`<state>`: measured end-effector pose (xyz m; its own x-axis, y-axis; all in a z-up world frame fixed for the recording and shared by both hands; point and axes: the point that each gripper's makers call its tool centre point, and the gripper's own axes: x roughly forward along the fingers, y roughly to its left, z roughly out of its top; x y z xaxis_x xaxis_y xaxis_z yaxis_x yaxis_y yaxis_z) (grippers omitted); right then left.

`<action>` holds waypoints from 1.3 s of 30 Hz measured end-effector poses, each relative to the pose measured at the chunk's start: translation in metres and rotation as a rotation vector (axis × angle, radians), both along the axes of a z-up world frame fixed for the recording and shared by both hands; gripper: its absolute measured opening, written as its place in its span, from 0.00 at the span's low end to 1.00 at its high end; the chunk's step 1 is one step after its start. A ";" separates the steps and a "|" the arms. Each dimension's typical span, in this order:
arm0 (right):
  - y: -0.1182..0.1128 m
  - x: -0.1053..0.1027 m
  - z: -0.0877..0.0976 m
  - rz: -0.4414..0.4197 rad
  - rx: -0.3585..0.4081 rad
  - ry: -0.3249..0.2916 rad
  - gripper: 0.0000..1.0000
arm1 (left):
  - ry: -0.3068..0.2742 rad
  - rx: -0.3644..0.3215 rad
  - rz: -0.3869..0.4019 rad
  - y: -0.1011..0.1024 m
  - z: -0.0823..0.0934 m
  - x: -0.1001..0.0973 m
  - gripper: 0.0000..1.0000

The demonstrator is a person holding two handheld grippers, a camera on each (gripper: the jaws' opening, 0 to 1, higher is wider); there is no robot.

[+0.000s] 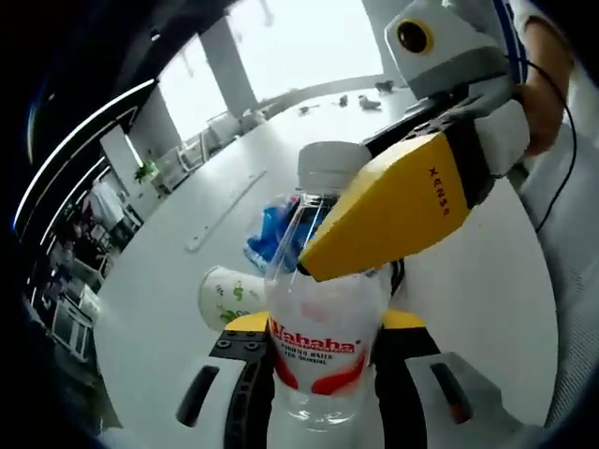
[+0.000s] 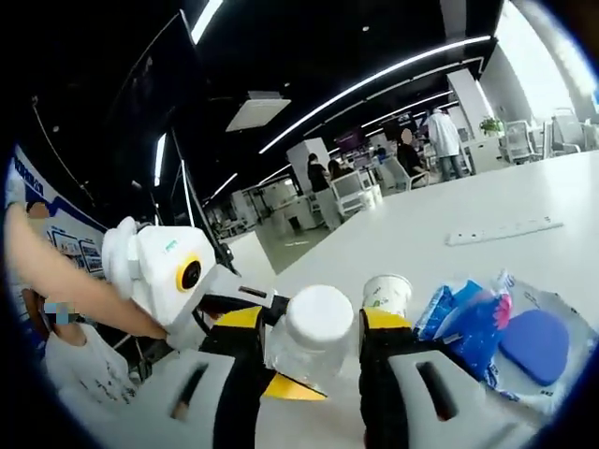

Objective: Arrange the tabletop items into an orderly group along one side of the table until the central work area is clear of visible clutter.

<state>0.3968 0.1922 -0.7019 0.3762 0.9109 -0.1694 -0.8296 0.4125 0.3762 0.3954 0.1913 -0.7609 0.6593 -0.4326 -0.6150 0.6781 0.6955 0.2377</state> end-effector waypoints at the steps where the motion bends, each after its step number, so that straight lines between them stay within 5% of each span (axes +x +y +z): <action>1: 0.002 0.000 0.003 -0.006 0.014 0.006 0.26 | 0.007 0.000 0.013 0.001 0.000 0.000 0.37; 20: 0.010 -0.010 0.058 0.123 0.007 -0.181 0.21 | -0.135 -0.135 0.215 0.003 0.047 0.004 0.39; 25: 0.008 -0.013 0.071 0.172 0.029 -0.188 0.21 | -0.179 -0.170 0.247 0.001 0.060 0.000 0.39; 34: 0.004 -0.029 0.078 0.299 0.028 -0.216 0.20 | -0.183 -0.206 0.188 -0.012 0.065 -0.019 0.39; 39: 0.005 -0.041 0.076 0.387 0.007 -0.241 0.19 | -0.190 -0.296 0.187 -0.016 0.071 -0.021 0.54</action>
